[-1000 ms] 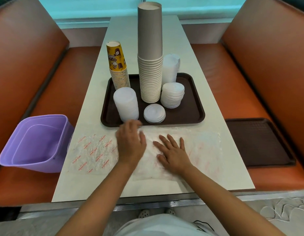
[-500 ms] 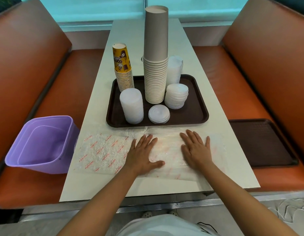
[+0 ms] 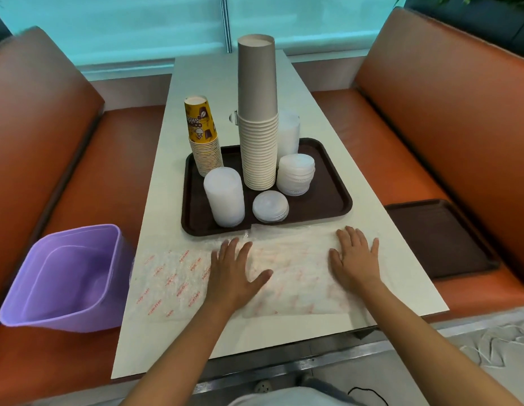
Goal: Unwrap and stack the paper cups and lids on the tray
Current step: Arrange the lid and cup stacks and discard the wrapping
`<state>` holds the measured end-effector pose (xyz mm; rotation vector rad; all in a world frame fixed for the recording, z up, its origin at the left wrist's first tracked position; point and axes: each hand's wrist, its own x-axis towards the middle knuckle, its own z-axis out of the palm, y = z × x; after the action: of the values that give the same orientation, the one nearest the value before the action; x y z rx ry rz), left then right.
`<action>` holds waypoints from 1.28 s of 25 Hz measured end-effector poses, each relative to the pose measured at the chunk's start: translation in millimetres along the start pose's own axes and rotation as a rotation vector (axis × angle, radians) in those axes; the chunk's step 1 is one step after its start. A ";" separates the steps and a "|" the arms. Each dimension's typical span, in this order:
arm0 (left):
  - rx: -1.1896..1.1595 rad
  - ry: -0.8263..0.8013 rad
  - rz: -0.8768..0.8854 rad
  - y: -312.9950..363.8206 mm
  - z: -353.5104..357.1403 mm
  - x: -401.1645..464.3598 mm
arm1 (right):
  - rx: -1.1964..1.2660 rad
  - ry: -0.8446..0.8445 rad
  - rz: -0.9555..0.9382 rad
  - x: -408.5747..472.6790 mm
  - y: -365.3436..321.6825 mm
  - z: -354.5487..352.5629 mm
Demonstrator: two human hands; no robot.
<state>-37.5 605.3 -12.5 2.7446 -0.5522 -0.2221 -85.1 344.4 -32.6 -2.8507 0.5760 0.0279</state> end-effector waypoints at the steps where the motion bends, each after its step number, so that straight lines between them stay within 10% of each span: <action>1: -0.056 0.139 0.054 4.1 -1.9 2.9 | 0.046 0.048 0.006 -0.6 -1.4 -1.3; 7: -0.335 0.220 0.181 47.4 -16.2 30.8 | 0.257 0.262 -0.079 22.3 -0.3 -17.4; 19: -0.543 0.291 0.163 187.0 -92.4 208.4 | 0.605 0.087 -0.111 177.8 24.9 -86.8; 32: -0.145 0.079 -0.372 206.8 -105.7 458.0 | 0.668 -0.188 -0.153 394.8 9.9 -103.2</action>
<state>331.3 273.0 119.0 2.6780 0.0013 -0.2293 272.5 161.5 40.3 -2.2003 0.2570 0.0626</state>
